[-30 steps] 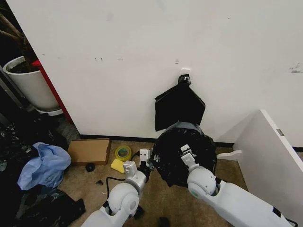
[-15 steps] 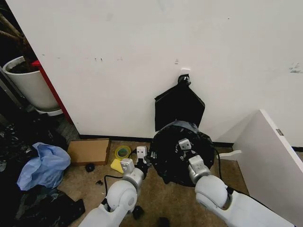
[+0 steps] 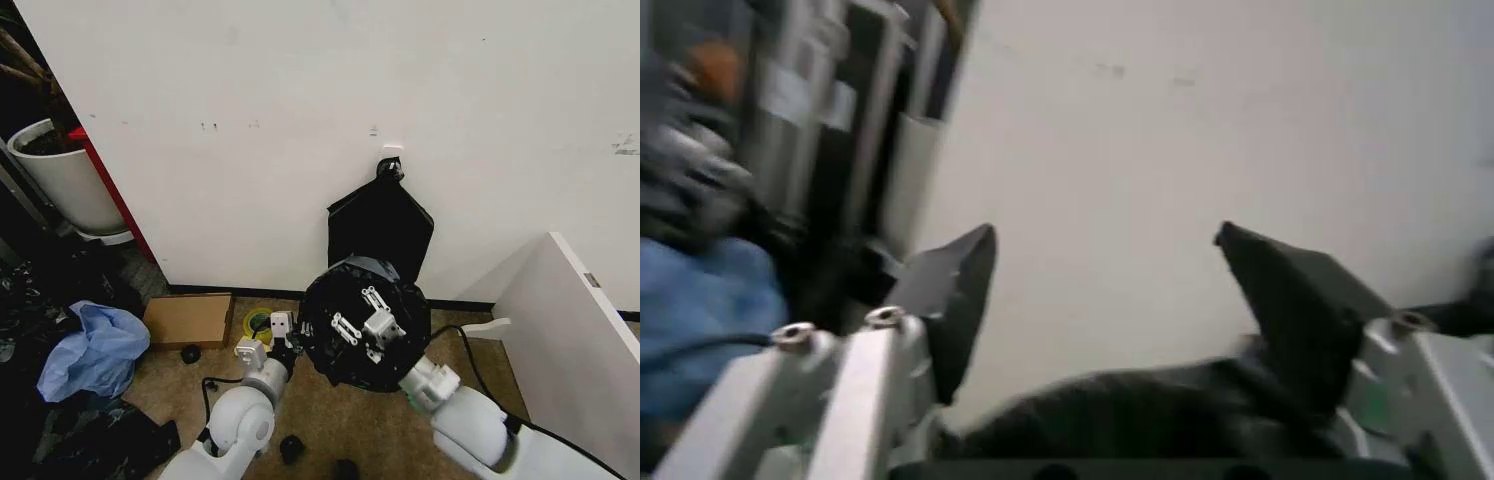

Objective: Place the garbage bag over the trash bin.

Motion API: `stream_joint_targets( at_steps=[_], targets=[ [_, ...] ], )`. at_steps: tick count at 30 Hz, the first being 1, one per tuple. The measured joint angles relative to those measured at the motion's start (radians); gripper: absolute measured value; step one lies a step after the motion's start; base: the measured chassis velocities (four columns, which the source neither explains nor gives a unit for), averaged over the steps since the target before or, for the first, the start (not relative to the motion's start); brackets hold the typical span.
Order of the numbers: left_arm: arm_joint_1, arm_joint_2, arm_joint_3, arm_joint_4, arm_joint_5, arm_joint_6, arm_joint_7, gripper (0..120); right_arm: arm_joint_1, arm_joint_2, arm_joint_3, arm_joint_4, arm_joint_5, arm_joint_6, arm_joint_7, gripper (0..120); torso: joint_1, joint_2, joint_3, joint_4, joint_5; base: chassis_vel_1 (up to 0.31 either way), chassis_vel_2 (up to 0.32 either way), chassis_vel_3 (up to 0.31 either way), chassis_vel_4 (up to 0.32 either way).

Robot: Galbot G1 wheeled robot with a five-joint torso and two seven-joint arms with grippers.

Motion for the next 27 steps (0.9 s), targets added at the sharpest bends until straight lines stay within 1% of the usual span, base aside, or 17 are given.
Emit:
stream_joint_targets(
  at_steps=[1, 2, 4, 5, 6, 8, 10, 12, 14, 15, 20, 21, 22, 23, 24, 25, 27],
  targets=[
    [0.001, 0.001, 0.0, 0.0, 0.001, 0.0, 0.0, 0, 0.001, -0.008, 0.011, 0.021, -0.016, -0.041, 0.046, 71, 0.0, 0.0, 0.0, 0.0001, -0.0001, 0.0, 0.0, 0.0, 0.0],
    [0.001, 0.001, 0.0, 0.0, 0.001, 0.0, 0.0, 0, 0.001, -0.008, 0.011, 0.021, -0.016, -0.041, 0.046, 71, 0.0, 0.0, 0.0, 0.0001, -0.0001, 0.0, 0.0, 0.0, 0.0],
    [0.001, 0.004, 0.001, -0.002, 0.004, 0.0, 0.0, 0, 0.011, -0.025, 0.022, 0.045, -0.013, -0.111, 0.111, 77, 0.0, 0.0, 0.0, 0.0001, -0.0002, 0.0, 0.0, 0.0, 0.0],
    [0.001, 0.006, 0.001, -0.002, 0.005, -0.001, 0.0, 0, 0.017, -0.039, 0.033, 0.054, 0.009, -0.146, 0.134, 82, 0.0, 0.0, 0.0, 0.0003, -0.0001, 0.0, 0.0, 0.0, 0.0],
    [0.001, 0.007, 0.001, -0.003, 0.005, -0.001, 0.0, 0, 0.019, -0.048, 0.04, 0.056, 0.022, -0.16, 0.141, 84, 0.0, 0.0, 0.0, 0.0003, -0.0001, 0.0, 0.0, 0.0, 0.0],
    [-0.002, 0.012, -0.002, -0.004, 0.006, -0.003, 0.0, 0, 0.022, -0.101, 0.073, 0.064, 0.09, -0.187, 0.146, 93, 0.0, 0.0, 0.0, 0.0002, -0.0001, 0.0, 0.0, 0.0, 0.0],
    [-0.002, 0.013, -0.002, -0.004, 0.007, -0.004, 0.0, 0, 0.022, -0.107, 0.076, 0.066, 0.1, -0.189, 0.146, 93, 0.0, 0.0, 0.0, 0.0002, -0.0001, 0.0, 0.0, 0.0, 0.0],
    [-0.004, 0.02, -0.004, -0.003, 0.02, -0.016, 0.005, 0, 0.028, -0.163, 0.088, 0.096, 0.214, -0.224, 0.144, 85, 0.0, 0.0, 0.0, 0.0001, -0.0002, 0.0, 0.0, 0.0, 0.0],
    [-0.005, 0.023, -0.004, -0.002, 0.027, -0.024, 0.01, 0, 0.041, -0.191, 0.085, 0.119, 0.306, -0.264, 0.144, 75, 0.0, 0.0, 0.0, 0.0002, -0.0002, 0.0, 0.0, 0.0, 0.0],
    [-0.005, 0.023, -0.004, -0.002, 0.027, -0.024, 0.01, 0, 0.041, -0.191, 0.085, 0.119, 0.306, -0.264, 0.144, 75, 0.0, 0.0, 0.0, 0.0002, -0.0002, 0.0, 0.0, 0.0, 0.0],
    [-0.002, 0.024, -0.003, -0.004, 0.034, -0.034, 0.013, 0, 0.058, -0.226, 0.073, 0.122, 0.362, -0.303, 0.117, 57, 0.0, 0.0, 0.0, 0.0002, -0.0002, 0.0, 0.0, 0.0, 0.0],
    [0.0, 0.025, -0.003, -0.007, 0.034, -0.034, 0.013, 0, 0.059, -0.23, 0.072, 0.116, 0.358, -0.308, 0.108, 61, 0.0, 0.0, 0.0, 0.0002, -0.0002, 0.0, 0.0, 0.0, 0.0],
    [0.0, 0.025, -0.003, -0.007, 0.034, -0.034, 0.013, 0, 0.059, -0.23, 0.072, 0.116, 0.358, -0.308, 0.108, 61, 0.0, 0.0, 0.0, 0.0002, -0.0002, 0.0, 0.0, 0.0, 0.0],
    [0.003, 0.027, -0.003, -0.012, 0.034, -0.035, 0.013, 0, 0.062, -0.234, 0.072, 0.11, 0.351, -0.316, 0.103, 66, 0.0, 0.0, 0.0, 0.0002, -0.0001, 0.0, 0.0, 0.0, 0.0],
    [0.004, 0.027, -0.003, -0.013, 0.034, -0.035, 0.013, 0, 0.063, -0.234, 0.072, 0.109, 0.349, -0.319, 0.102, 67, 0.0, 0.0, 0.0, 0.0002, -0.0001, 0.0, 0.0, 0.0, 0.0],
    [0.007, 0.029, -0.004, -0.018, 0.034, -0.036, 0.013, 0, 0.065, -0.236, 0.072, 0.106, 0.346, -0.329, 0.102, 73, 0.0, 0.0, 0.0, 0.0002, -0.0001, 0.0, 0.0, 0.0, 0.0],
    [0.01, 0.032, -0.004, -0.025, 0.034, -0.036, 0.013, 0, 0.067, -0.236, 0.072, 0.106, 0.345, -0.343, 0.103, 79, 0.0, 0.0, 0.0, 0.0002, -0.0001, 0.0, 0.0, 0.0, 0.0]
  ],
)
